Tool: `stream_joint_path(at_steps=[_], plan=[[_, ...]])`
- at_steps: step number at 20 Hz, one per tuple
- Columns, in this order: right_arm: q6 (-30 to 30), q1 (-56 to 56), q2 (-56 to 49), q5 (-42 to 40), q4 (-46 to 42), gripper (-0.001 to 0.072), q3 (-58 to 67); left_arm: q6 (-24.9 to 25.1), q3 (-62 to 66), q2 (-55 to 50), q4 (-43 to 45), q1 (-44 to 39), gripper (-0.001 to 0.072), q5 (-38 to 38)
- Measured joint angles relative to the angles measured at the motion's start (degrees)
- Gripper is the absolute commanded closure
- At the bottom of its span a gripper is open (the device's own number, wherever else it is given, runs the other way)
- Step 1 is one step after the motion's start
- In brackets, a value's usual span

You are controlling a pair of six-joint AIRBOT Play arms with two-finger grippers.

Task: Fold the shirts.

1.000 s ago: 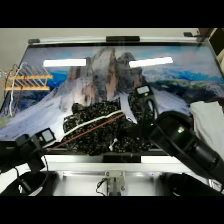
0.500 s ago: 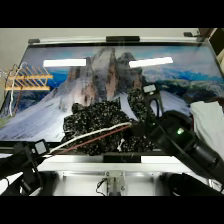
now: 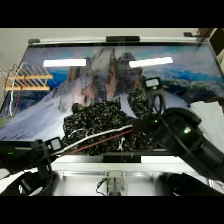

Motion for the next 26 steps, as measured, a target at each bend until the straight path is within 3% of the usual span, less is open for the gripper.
stream_joint_path(at_steps=[6, 12, 19, 26], plan=[[-2.78, 0.00, 0.00, -5.11, 4.20, 0.0664, 0.61, 0.48, -0.42, -10.12, -3.23, -2.23, 0.0663, 6.88], [-6.69, 0.00, 0.00, -8.81, 5.25, 0.0664, 4.26, 0.15, -0.28, -13.84, -4.98, -6.12, 0.0662, 11.19], [-8.33, 0.00, -0.02, -13.92, 11.23, 0.0664, 7.30, -19.06, 0.24, -17.22, -6.19, -7.06, 0.0663, 20.90], [-10.03, 0.00, -0.39, -23.65, 15.45, 0.0664, 7.61, -24.83, 3.82, -19.43, -7.45, -7.10, 0.0662, 23.85]])
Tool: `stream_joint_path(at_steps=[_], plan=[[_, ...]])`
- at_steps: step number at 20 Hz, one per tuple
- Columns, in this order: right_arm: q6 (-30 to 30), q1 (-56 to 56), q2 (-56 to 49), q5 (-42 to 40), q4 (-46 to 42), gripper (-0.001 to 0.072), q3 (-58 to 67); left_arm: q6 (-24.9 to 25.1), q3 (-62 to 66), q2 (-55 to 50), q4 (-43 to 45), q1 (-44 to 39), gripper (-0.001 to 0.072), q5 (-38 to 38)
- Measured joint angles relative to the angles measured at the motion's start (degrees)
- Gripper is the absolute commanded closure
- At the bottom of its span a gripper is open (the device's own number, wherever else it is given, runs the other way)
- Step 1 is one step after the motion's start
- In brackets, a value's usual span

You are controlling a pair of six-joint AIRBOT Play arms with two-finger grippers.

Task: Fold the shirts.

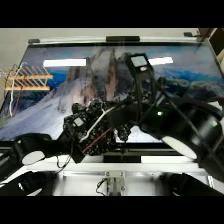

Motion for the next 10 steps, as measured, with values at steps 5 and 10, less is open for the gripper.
stream_joint_path(at_steps=[5, 10], plan=[[-2.93, 0.00, -2.45, -5.31, 6.40, 0.0665, 0.00, -1.31, 3.78, -4.72, -3.69, 0.00, 0.0662, 8.26], [-5.62, 0.00, -3.52, -8.17, 10.47, 0.0664, 0.07, 1.49, 7.04, -11.32, -6.73, -0.02, 0.0663, 13.92]])
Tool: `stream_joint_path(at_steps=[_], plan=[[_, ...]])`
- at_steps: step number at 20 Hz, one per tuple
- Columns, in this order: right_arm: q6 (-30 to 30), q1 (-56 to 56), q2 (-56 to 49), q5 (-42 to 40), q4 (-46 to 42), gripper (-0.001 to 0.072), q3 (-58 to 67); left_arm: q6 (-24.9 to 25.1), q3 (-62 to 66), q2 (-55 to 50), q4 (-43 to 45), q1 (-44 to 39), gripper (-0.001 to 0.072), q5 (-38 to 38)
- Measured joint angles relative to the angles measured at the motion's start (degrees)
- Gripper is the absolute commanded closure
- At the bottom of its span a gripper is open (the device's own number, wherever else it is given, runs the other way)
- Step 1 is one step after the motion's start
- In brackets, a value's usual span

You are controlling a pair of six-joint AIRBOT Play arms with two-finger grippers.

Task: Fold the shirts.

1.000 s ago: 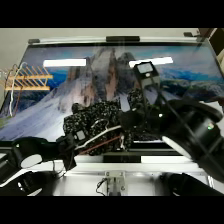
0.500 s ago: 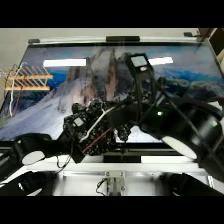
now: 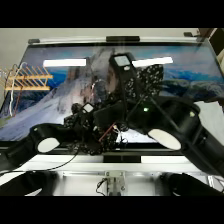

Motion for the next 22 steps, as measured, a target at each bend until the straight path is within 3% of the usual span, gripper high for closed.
stream_joint_path(at_steps=[1, 2, 3, 4, 9, 12, 15, 18, 21, 22], plan=[[-0.24, 0.00, -0.07, 0.09, 0.26, 0.0662, 0.00, 0.31, 0.28, -0.63, -0.09, 0.02, 0.0663, 1.46], [-0.48, 0.00, -0.09, 0.44, 0.68, 0.0579, 0.00, 0.48, 0.48, -1.05, -0.07, 0.04, 0.0663, 2.78], [-0.55, 0.00, -0.13, 1.20, 1.01, 0.0359, 0.00, 0.85, 0.63, -1.16, 0.39, 0.07, 0.0663, 3.48], [-0.76, 0.02, -0.13, 2.16, 1.42, 0.0213, 0.00, 1.07, 0.76, -1.11, 1.11, 0.09, 0.0663, 3.85], [0.70, 0.07, 3.43, 5.22, -2.54, 0.0213, 0.96, 1.27, 0.98, 1.25, 6.56, 0.11, 0.0663, 0.26], [4.76, -0.02, 7.98, 9.88, -14.93, 0.0213, 4.72, 1.73, 0.98, 2.23, 7.87, 0.13, 0.0663, -2.05], [5.68, -1.11, 11.45, 21.29, -32.22, 0.0213, 8.96, 3.17, 1.03, 2.64, 8.35, 0.13, 0.0662, -3.72], [-1.64, -8.92, 12.44, 32.54, -38.36, 0.0213, 10.91, 5.97, 1.03, 2.78, 8.61, 0.13, 0.0663, -5.97], [-11.34, -20.96, 11.28, 36.48, -31.47, 0.0213, 11.63, 9.60, 1.03, 2.78, 8.76, 0.13, 0.0663, -8.61], [-17.03, -24.61, 10.12, 36.63, -27.54, 0.0214, 11.74, 10.78, 1.03, 2.78, 8.79, 0.13, 0.0663, -9.20]])
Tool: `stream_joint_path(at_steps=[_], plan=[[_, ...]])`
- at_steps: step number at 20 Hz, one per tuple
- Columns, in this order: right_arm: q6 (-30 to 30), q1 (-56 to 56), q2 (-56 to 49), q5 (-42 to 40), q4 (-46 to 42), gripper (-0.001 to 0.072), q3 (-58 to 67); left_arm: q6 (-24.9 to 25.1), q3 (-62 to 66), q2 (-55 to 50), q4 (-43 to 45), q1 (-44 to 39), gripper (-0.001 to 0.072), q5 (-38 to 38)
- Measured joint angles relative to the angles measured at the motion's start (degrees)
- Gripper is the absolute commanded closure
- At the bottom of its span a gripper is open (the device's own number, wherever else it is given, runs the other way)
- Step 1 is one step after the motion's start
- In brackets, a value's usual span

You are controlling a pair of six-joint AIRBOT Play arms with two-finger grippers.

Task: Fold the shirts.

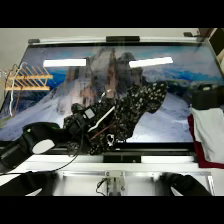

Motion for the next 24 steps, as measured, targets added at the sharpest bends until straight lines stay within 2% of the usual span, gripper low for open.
stream_joint_path(at_steps=[1, 4, 6, 8, 10, 13, 21, 23, 24], plan=[[-6.95, -2.71, -1.16, 0.09, 3.56, 0.0213, 0.07, 1.07, 0.00, 0.00, 0.00, 0.00, 0.0662, -0.52], [-35.17, -7.52, -5.35, 0.22, 13.88, 0.0214, 0.24, 3.96, 0.00, 0.00, 0.07, 0.00, 0.0662, -1.97], [-51.23, -8.81, -8.17, -0.57, 19.32, 0.0214, 0.28, 5.51, 0.00, 0.00, 0.11, 0.00, 0.0662, -2.54], [-61.13, -9.57, -10.78, -1.60, 20.94, 0.0213, 0.28, 6.99, 0.00, 0.00, 0.11, 0.00, 0.0662, -2.93], [-67.06, -9.90, -12.98, -1.66, 22.40, 0.0213, 0.31, 8.15, 0.00, 0.00, 0.15, 0.00, 0.0662, -3.28], [-72.43, -10.19, -16.68, -1.49, 23.91, 0.0213, 0.31, 10.21, 0.00, 0.00, 0.20, 0.00, 0.0662, -3.52], [-78.55, -10.38, -23.71, 2.95, 29.35, 0.0220, -1.09, 12.20, 0.00, 0.00, 3.50, 0.57, 0.0662, -2.71], [-79.23, -10.38, -24.13, 4.48, 30.32, 0.0390, -2.71, 12.33, 0.00, 0.00, 4.39, 1.66, 0.0661, -0.94], [-79.41, -10.38, -24.33, 4.44, 30.88, 0.0531, -3.52, 12.59, 0.00, 0.00, 4.61, 2.38, 0.0662, -0.26]])
